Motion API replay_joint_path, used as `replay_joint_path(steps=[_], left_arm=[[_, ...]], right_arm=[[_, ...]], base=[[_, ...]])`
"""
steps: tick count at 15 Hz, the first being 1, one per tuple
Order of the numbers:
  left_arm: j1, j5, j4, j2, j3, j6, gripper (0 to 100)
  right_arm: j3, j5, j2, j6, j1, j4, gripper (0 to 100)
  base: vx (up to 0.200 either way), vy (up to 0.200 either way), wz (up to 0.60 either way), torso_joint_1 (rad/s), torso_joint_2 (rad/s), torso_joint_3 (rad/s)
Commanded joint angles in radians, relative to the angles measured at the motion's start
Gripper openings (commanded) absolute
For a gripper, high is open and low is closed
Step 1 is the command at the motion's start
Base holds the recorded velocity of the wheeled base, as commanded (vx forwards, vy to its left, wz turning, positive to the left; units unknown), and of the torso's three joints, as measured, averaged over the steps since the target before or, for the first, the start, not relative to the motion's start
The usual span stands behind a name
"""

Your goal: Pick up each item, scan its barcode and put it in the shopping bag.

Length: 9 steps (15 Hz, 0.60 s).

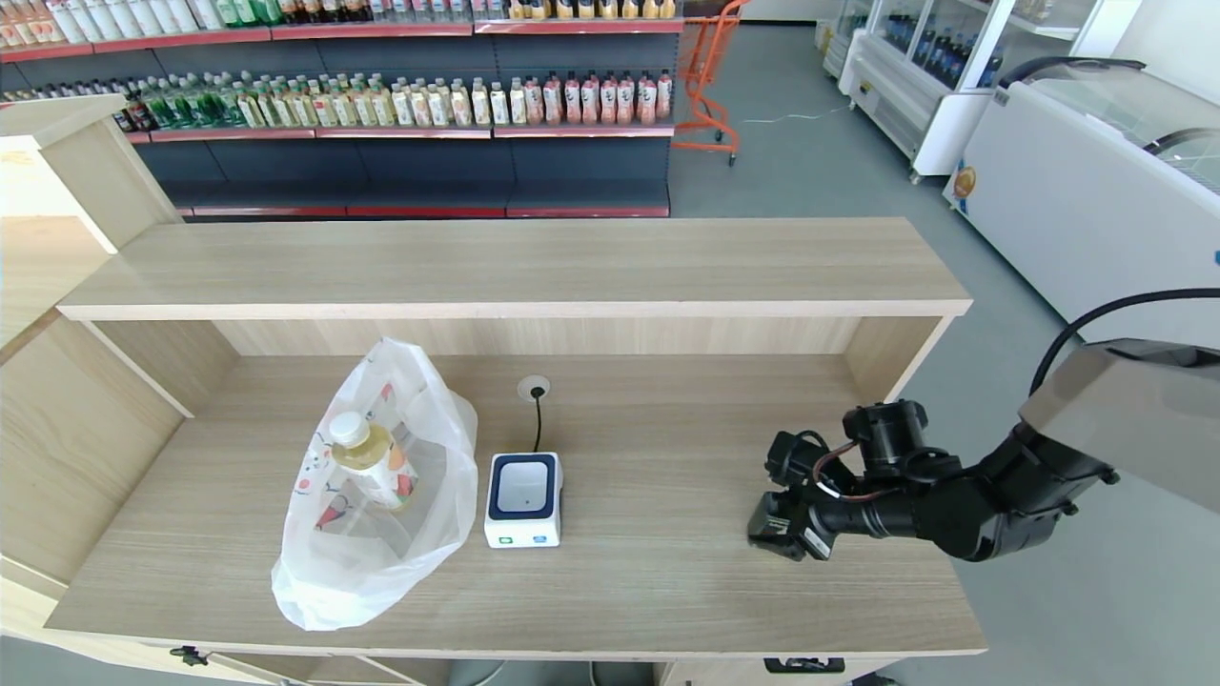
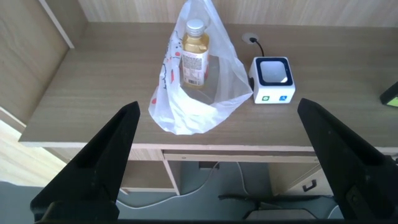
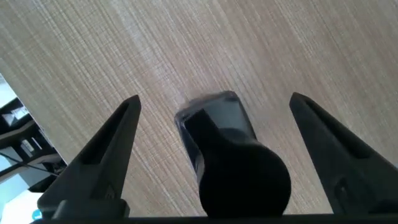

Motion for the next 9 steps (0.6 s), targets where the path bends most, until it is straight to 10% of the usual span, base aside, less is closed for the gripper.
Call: replay_joint_path(steps=[1, 9], left_arm=[[0.0, 0.0, 0.0, 0.0, 0.0, 0.0, 100], [0.0, 0.001, 0.0, 0.0, 0.0, 0.0, 100]], right_arm=[[-0.031, -0.001, 0.065, 0.0, 0.023, -0.028, 0], [0.145, -0.001, -0.133, 0.159, -0.006, -0.159, 0]], base=[[0.0, 0.0, 0.0, 0.0, 0.0, 0.0], [0.0, 0.0, 0.0, 0.0, 0.0, 0.0]])
